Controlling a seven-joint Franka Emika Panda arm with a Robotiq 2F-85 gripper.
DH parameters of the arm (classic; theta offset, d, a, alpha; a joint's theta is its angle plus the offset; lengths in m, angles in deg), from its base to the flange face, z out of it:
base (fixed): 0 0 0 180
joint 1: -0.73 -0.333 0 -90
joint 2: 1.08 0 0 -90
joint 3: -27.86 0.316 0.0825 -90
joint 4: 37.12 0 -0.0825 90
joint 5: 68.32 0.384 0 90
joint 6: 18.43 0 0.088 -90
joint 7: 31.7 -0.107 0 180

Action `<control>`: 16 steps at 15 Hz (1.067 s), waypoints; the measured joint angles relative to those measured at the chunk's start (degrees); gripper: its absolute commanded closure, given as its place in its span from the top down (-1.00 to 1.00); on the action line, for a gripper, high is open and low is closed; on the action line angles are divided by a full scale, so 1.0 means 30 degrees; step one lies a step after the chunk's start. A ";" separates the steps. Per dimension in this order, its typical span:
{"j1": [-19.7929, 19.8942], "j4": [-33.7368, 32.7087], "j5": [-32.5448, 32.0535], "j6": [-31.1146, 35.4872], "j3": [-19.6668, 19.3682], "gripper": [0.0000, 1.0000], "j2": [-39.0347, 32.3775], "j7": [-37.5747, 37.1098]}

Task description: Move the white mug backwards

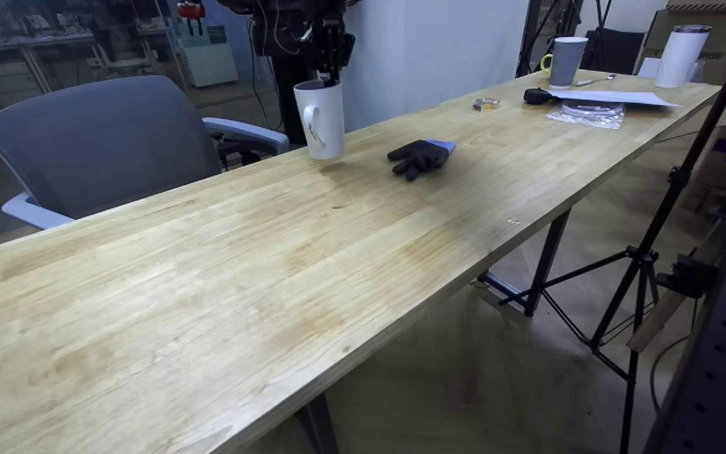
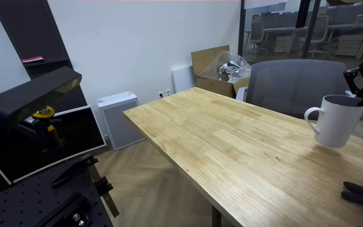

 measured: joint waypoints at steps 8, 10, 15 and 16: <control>-0.0006 -0.0115 -0.0036 -0.0160 -0.0123 -0.96 -0.0086 0.0000; -0.0009 -0.0182 -0.0047 -0.0186 -0.0150 -0.82 -0.0118 -0.0005; -0.0011 0.0002 -0.0040 -0.0079 -0.0152 -0.82 -0.0303 0.0007; -0.0011 0.0004 -0.0040 -0.0078 -0.0152 -0.82 -0.0302 0.0008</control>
